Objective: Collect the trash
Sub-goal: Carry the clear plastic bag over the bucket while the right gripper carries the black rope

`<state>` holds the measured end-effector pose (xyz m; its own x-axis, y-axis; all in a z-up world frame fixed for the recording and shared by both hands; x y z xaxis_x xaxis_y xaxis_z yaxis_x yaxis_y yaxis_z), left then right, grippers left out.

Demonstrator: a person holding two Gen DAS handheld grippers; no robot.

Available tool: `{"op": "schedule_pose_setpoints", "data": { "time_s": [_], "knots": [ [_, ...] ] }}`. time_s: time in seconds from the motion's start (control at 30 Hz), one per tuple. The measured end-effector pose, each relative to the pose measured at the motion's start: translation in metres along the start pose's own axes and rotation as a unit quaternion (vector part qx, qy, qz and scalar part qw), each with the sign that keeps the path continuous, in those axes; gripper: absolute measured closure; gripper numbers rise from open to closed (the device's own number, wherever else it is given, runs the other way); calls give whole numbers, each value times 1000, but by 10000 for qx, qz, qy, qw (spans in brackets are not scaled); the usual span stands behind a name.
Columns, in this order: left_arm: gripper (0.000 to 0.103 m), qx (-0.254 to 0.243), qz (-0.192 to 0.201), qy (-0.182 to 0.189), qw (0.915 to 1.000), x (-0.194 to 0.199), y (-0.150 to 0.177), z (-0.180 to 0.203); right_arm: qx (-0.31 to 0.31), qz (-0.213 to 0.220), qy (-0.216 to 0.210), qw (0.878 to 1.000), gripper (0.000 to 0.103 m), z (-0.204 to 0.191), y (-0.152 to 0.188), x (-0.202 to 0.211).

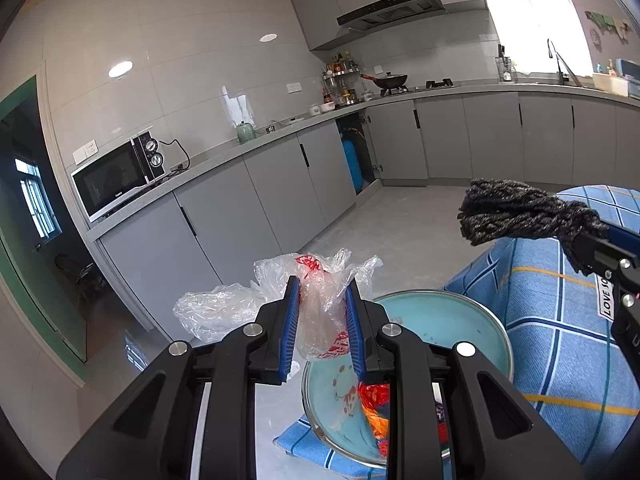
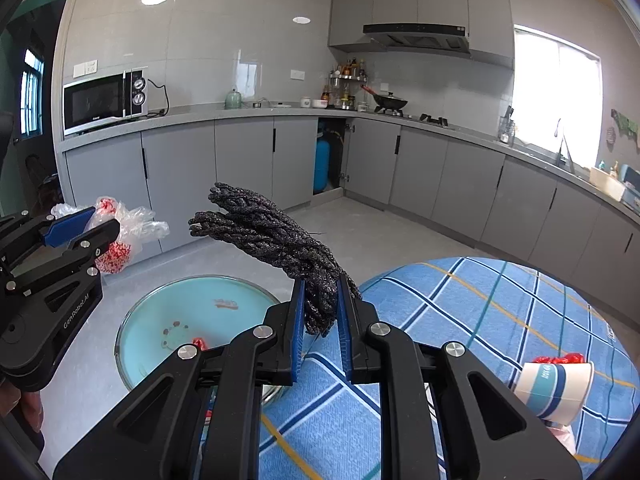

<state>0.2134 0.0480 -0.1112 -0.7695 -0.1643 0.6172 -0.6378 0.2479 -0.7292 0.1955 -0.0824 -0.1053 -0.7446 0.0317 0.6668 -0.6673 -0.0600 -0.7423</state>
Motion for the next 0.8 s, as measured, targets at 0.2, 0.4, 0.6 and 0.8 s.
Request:
{"op": "schedule_pose_setpoints", "data": {
  "time_s": [0.2, 0.4, 0.6, 0.8],
  "knots": [
    [80, 58, -82, 8, 9999, -8, 1, -4, 67, -60, -37, 10000, 87, -6, -4, -9],
    [80, 91, -140, 19, 9999, -15, -4, -5, 125, -113, -74, 9998, 87, -12, -7, -17],
    [80, 112, -181, -8, 9998, -21, -4, -7, 150, -167, -100, 9997, 87, -13, -6, -24],
    [80, 110, -236, 6, 9997, -25, -5, -7, 180, -211, -136, 9995, 87, -15, -9, -30]
  ]
}}
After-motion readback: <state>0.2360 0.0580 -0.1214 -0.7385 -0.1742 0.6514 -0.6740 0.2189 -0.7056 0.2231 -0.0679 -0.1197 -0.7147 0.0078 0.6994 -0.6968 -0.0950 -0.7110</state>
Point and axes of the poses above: each gripper's, at about its wrist camera, not at the fingertips, and x roughly against the way its jaws point, z to its right, y to its underside, the point moved 3 cm from there along -x, roughly the way its jaws point, and after that the axes turned 14 degrees about -z, right-handed, at the moved point
